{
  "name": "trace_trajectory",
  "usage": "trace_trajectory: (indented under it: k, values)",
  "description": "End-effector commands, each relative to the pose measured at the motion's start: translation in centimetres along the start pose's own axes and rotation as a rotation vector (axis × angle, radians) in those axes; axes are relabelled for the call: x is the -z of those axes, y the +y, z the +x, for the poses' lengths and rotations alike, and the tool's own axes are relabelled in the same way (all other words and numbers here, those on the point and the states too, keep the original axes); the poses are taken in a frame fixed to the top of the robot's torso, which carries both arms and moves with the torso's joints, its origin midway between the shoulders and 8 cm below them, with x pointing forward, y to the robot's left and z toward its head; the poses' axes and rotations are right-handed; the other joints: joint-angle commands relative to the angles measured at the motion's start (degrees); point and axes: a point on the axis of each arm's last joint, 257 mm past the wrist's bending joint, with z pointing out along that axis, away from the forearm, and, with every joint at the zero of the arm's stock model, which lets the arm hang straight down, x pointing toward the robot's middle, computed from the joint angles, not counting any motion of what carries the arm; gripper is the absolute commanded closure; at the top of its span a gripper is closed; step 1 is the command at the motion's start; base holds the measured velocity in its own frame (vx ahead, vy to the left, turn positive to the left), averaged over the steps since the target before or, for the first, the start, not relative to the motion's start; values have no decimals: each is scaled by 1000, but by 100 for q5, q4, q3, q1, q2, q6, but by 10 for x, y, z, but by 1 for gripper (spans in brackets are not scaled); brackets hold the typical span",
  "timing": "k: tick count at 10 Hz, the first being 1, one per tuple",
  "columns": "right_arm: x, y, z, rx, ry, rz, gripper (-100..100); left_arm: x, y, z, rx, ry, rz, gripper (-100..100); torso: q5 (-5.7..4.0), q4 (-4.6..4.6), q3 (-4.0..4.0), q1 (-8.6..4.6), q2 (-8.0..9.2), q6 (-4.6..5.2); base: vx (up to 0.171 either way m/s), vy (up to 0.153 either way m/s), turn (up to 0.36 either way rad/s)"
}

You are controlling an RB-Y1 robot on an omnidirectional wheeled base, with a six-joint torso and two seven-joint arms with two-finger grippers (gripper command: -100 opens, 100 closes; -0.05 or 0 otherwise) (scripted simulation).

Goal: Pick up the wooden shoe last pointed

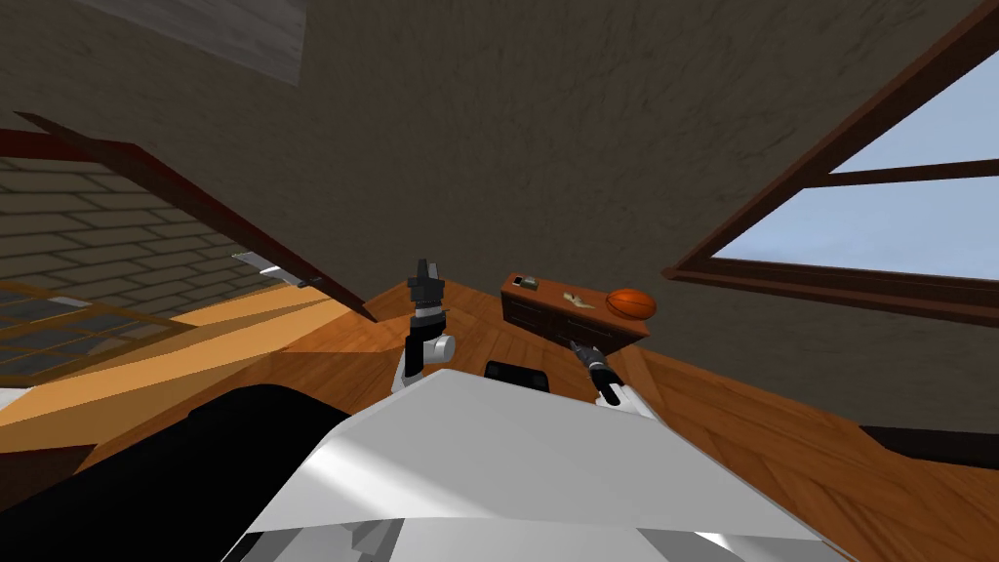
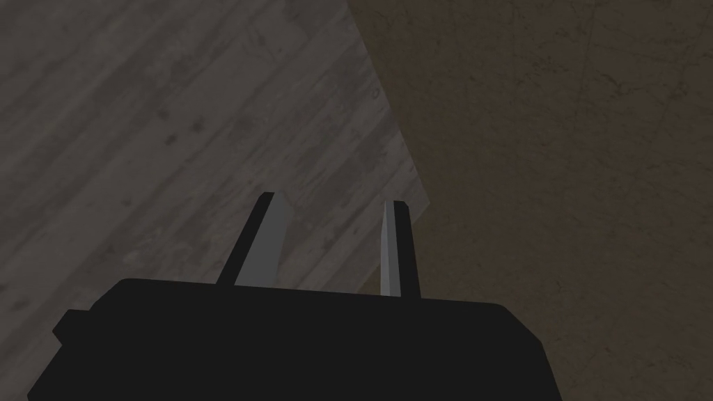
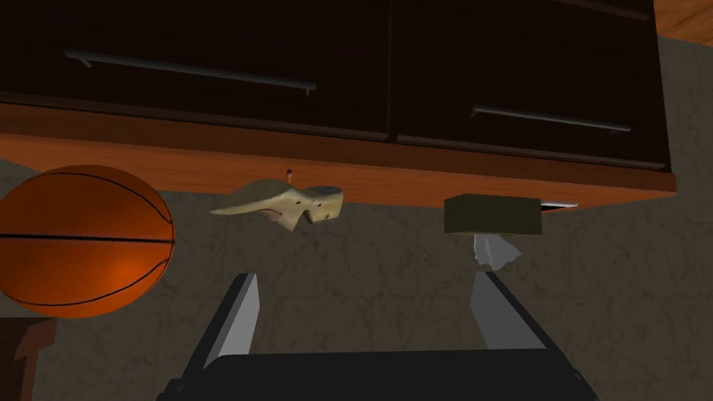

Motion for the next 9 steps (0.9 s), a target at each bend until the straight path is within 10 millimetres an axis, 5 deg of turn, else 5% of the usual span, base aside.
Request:
trace_trajectory:
  k: [1,5,9]
  values:
    - [-1,-21,25,103,66,48,-100,0,0,0,0,0,0,0,0,0,0,0,0,0,41,16,163]
    - [-2,-44,46,193,127,93,-100,0,0,0,0,0,0,0,-1,-1,-3,-4,-6,0,39,5,98]
    - [-2,-89,72,366,219,170,-100,0,0,0,0,0,0,0,-1,-1,-5,-7,-11,-3,53,-6,154]
